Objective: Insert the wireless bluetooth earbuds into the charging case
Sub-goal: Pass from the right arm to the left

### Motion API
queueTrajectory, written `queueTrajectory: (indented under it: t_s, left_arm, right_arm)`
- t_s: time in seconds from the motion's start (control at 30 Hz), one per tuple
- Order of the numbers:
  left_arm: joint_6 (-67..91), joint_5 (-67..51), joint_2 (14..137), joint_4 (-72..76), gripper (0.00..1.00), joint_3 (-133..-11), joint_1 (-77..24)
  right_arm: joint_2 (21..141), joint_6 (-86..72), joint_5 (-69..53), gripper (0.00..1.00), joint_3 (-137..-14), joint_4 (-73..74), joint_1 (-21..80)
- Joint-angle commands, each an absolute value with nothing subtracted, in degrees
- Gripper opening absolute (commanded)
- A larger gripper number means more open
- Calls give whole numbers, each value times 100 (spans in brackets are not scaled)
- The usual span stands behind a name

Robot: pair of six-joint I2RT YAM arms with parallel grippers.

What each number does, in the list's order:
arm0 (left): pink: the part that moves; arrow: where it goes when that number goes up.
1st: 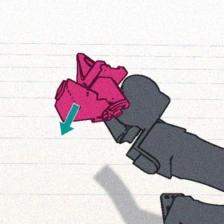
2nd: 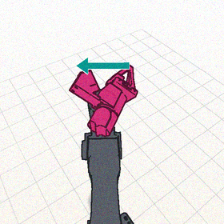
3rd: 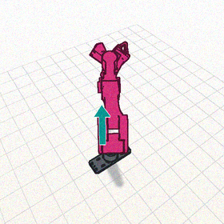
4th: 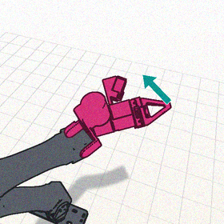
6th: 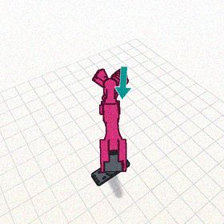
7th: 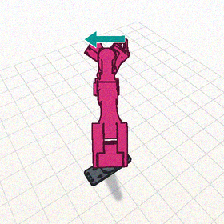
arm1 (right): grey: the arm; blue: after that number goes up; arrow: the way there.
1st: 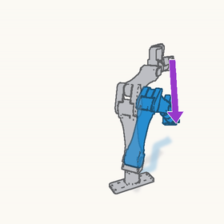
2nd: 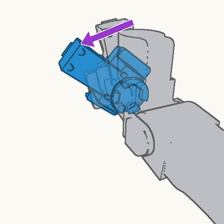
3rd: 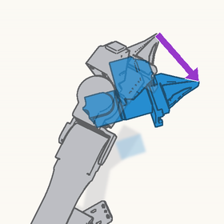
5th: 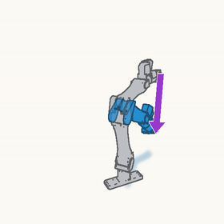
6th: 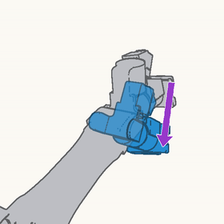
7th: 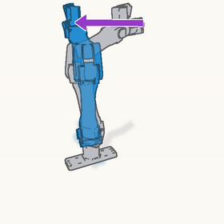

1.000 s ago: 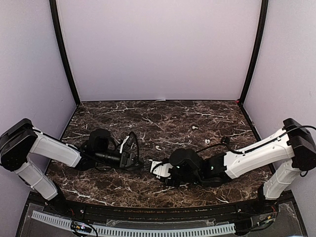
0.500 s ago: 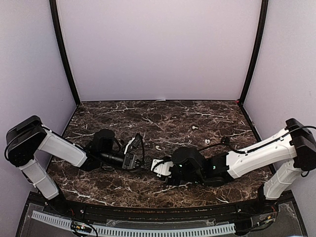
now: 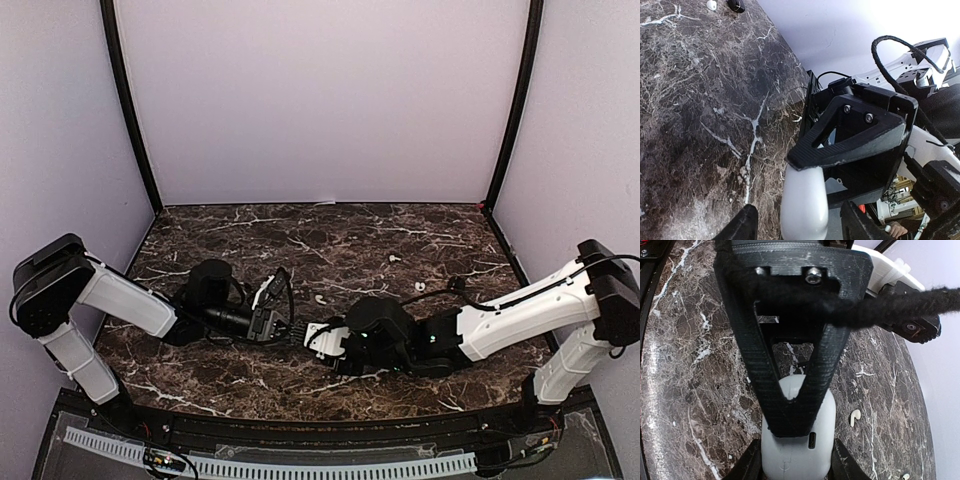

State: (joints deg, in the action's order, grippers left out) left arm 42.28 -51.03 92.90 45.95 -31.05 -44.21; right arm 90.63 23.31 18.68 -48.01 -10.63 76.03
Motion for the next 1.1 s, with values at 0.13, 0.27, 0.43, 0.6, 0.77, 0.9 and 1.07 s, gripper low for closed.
queueTrajectory:
  t_s: [0.13,0.27,0.43,0.6,0.77,0.9,1.07]
  left_arm:
    - [4245,-5265,9301,4756,40,-3271,-4463]
    - [4238,-5266,9335,4780,28,-3294,-4465]
    - [4249,-5235,9345,4799,19,-3301,-4465]
    - [4254,-5127,9215,4801,17,-3267,-4465]
    - [4254,-4896,8987,4815,17,-3207,-4465]
    - [4337,-4680,8788,5018,17,-3114,-4462]
    - [4614,-4557,8555,5791,17,-2960,-4456]
  right_arm:
    - [9267,2364,1776,38,-4984,-1272,7664]
    - [9298,2373,1791,39,-4980,-1302,7664]
    - [9217,2356,1821,48,-4848,-1455,7666]
    - [8942,2295,1766,68,-4606,-1712,7664]
    - [8633,1985,1562,83,-4286,-2029,7642]
    - [8057,1429,1052,87,-3826,-2496,7468]
    - [7244,-183,210,82,-3232,-3564,7006]
